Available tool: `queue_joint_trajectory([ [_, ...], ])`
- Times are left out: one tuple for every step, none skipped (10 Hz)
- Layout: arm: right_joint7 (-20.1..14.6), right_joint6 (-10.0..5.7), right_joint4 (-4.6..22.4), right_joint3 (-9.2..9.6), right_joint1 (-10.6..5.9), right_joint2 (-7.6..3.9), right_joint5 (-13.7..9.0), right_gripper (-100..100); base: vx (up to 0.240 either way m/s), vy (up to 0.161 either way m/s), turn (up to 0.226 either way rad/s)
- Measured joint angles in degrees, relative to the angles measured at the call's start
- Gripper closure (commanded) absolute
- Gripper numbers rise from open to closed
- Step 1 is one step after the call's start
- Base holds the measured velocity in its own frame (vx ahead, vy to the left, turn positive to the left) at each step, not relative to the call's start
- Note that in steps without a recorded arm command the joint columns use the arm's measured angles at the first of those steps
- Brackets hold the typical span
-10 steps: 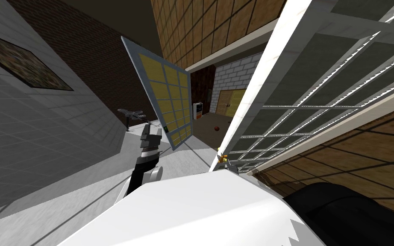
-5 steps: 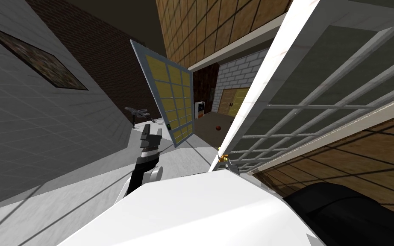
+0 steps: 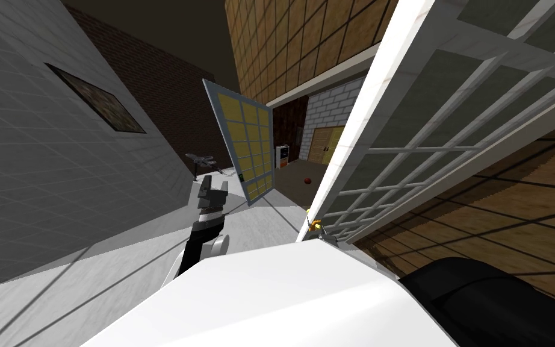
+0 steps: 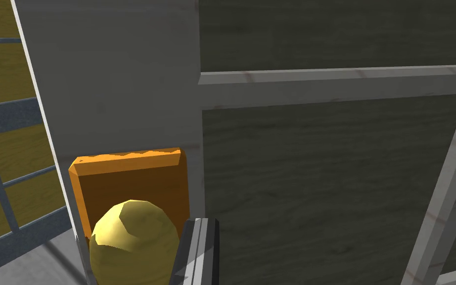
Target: Pull the door open
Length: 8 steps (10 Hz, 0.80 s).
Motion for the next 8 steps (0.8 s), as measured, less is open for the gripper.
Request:
queue_joint_trajectory([
  [-0.30, -0.14, -0.06, 0.23, 0.07, -0.27, 0.12, -100, -0.064, -0.016, 0.048],
  [-0.98, -0.61, 0.92, 0.55, -0.48, -0.39, 0.33, -100, -0.071, -0.021, 0.042],
  [-1.21, -1.03, 1.34, 0.72, -0.76, -0.26, 0.50, -100, -0.084, -0.028, 0.062],
  [-1.00, -0.99, 0.54, 0.82, -0.39, -0.49, 0.53, -100, -0.050, -0.017, 0.022],
  [-1.09, -0.61, -0.03, 0.92, -0.24, -0.92, 0.49, -100, -0.044, -0.011, 0.004],
  [-0.99, -0.24, -0.18, 0.95, -0.42, -0.91, 0.45, -100, -0.034, -0.004, 0.017],
  [-1.01, -0.31, -0.28, 1.00, -0.26, -1.02, 0.50, -100, -0.012, 0.002, -0.009],
  [-1.37, -0.74, 0.52, 1.14, -0.54, -0.89, 0.64, -100, -0.016, -0.002, 0.016],
])
